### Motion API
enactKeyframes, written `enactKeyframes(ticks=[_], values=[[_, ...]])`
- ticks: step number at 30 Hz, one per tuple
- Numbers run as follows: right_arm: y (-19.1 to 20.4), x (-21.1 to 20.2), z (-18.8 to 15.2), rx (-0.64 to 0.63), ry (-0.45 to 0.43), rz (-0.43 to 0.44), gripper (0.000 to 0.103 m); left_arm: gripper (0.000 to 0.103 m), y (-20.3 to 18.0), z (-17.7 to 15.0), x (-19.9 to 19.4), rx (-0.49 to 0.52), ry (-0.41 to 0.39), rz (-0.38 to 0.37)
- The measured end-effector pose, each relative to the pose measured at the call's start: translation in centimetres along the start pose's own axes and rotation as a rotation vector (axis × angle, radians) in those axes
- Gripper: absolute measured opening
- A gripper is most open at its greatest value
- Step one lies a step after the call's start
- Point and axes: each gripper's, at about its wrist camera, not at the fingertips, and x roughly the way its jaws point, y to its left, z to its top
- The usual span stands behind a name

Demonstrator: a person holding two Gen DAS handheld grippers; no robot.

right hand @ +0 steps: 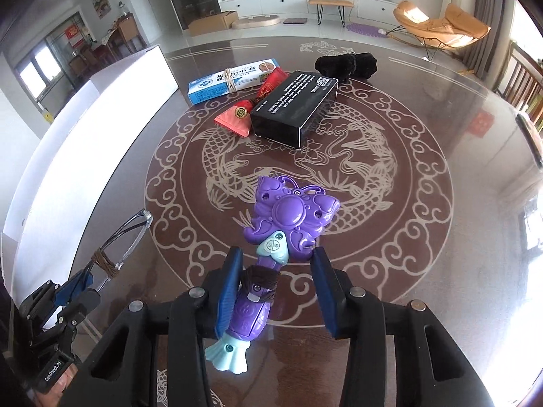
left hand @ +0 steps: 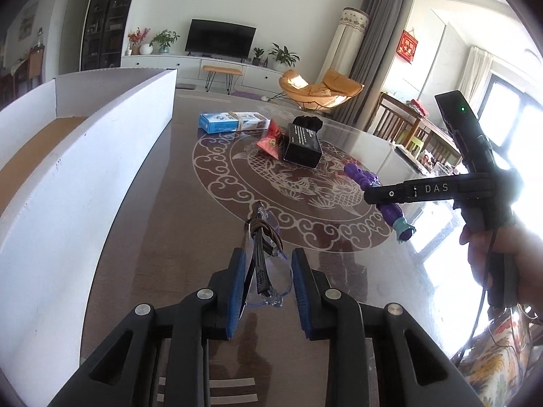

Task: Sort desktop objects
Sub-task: 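Grasp the clear glasses with the left tool while the right tool grasps the purple toy, then carry the glasses and purple toy into the cardboard box and open both tools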

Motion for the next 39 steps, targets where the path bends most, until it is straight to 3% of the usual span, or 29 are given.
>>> enactKeyframes(ticks=[9, 25, 32, 39], values=[[1.7, -1.5, -0.5, -0.014, -0.042, 0.048, 0.042, 0.026, 0.7, -0.5, -2.6, -0.010, -0.031, 0.005], [10.3, -5.4, 2.3, -0.151, -0.137, 0.150, 0.042, 0.024, 3.2, 1.4, -11.8, -0.089, -0.199, -0.020], [19.8, -6.9, 5.3, -0.238, -0.174, 0.307, 0.042, 0.024, 10.5, 4.3, -18.2, -0.162, -0.283, 0.113], [32.1, -3.7, 6.7, -0.380, -0.144, 0.403, 0.042, 0.024, 20.5, 5.1, -17.0, -0.279, -0.155, 0.255]])
